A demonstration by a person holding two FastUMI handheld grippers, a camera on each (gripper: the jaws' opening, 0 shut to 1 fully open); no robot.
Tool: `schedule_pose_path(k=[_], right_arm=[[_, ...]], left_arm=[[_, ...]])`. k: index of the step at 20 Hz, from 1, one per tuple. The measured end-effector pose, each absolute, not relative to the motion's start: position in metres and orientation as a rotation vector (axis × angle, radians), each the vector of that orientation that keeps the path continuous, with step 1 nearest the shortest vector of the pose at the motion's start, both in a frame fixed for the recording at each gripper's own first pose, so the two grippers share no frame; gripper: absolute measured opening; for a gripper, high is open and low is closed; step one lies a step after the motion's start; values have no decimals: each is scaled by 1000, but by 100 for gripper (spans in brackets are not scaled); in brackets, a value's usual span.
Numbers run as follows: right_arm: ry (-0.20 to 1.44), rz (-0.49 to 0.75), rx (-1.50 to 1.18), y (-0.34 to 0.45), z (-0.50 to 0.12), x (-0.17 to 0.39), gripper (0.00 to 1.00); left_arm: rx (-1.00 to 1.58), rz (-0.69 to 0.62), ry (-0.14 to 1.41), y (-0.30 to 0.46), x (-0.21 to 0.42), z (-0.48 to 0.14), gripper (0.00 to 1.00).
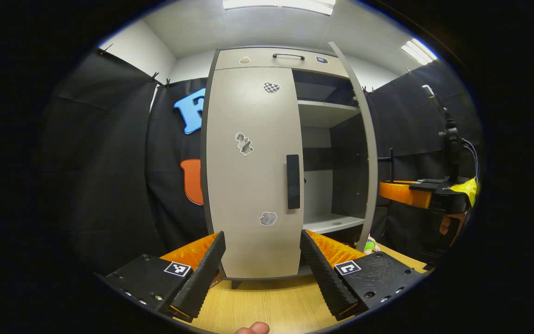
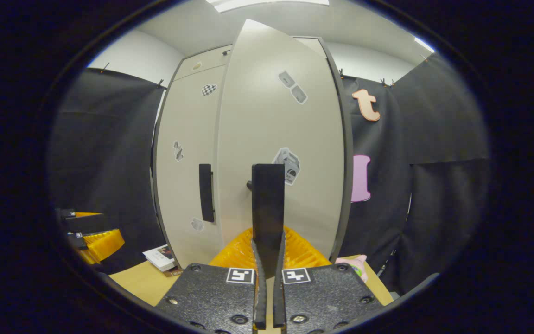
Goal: Open the right door of the double-door shoe cabinet with the right hand, and open the left door with the left hand.
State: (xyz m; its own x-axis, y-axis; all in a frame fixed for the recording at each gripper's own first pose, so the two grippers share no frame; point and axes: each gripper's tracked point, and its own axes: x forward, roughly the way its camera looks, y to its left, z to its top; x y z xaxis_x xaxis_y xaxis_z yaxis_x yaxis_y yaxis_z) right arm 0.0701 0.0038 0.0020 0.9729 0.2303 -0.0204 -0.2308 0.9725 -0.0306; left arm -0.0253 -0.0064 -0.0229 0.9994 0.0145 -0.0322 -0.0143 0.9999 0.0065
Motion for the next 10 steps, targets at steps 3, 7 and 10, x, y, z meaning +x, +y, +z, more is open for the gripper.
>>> schedule_pose_path(k=[3, 7, 10], right_arm=[[19, 221, -32, -16, 2, 63, 9], [18, 198, -45, -32, 5, 56, 8], [17, 169, -55, -47, 4, 52, 8]], left_arm=[[-1, 13, 32, -13, -26, -23, 97], [4, 17, 33, -19, -26, -24, 97], [-3, 25, 30, -20, -26, -26, 97]])
